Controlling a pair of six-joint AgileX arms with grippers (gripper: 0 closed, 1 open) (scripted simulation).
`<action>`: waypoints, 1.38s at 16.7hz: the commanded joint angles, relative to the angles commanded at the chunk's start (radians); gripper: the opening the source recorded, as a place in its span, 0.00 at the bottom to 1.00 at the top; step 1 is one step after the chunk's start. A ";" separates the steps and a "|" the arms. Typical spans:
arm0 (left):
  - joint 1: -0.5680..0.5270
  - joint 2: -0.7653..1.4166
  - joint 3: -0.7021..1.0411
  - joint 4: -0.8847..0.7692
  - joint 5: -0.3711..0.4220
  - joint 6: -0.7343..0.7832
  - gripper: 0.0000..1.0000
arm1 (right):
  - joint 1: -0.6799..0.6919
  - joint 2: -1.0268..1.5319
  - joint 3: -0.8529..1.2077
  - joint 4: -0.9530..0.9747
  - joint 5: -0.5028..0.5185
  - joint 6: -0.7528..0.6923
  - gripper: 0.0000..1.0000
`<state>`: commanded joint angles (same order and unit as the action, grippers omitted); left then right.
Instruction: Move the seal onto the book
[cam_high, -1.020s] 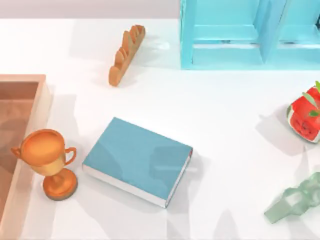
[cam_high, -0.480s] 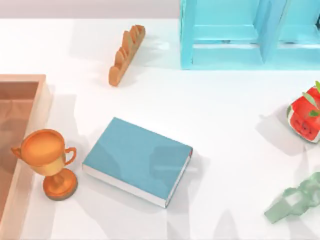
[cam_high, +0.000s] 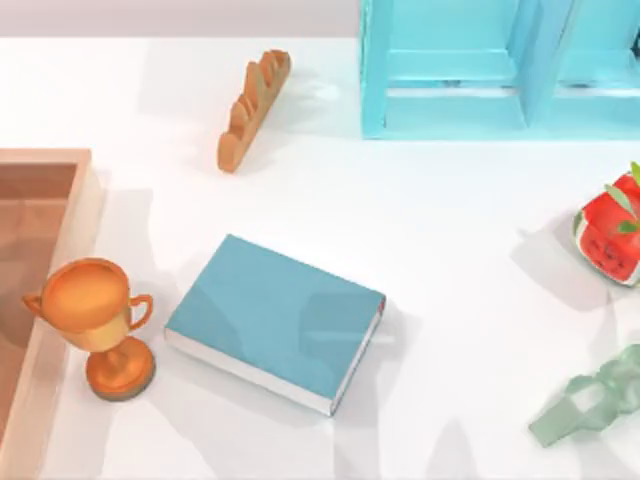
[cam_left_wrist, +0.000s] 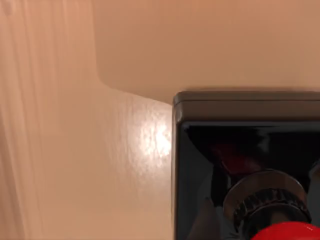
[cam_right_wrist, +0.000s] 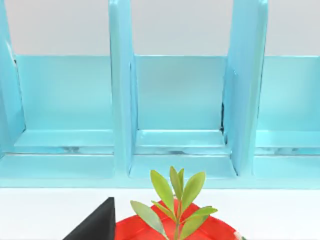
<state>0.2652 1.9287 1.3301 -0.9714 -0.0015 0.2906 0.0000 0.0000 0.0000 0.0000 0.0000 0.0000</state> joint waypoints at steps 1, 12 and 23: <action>0.000 0.000 0.000 0.000 0.000 0.000 0.00 | 0.000 0.000 0.000 0.000 0.000 0.000 1.00; -0.250 -0.035 0.295 -0.348 0.000 -0.259 0.00 | 0.000 0.000 0.000 0.000 0.000 0.000 1.00; -0.438 -0.083 0.486 -0.571 -0.001 -0.437 0.00 | 0.000 0.000 0.000 0.000 0.000 0.000 1.00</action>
<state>-0.1726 1.8454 1.8160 -1.5421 -0.0023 -0.1459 0.0000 0.0000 0.0000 0.0000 0.0000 0.0000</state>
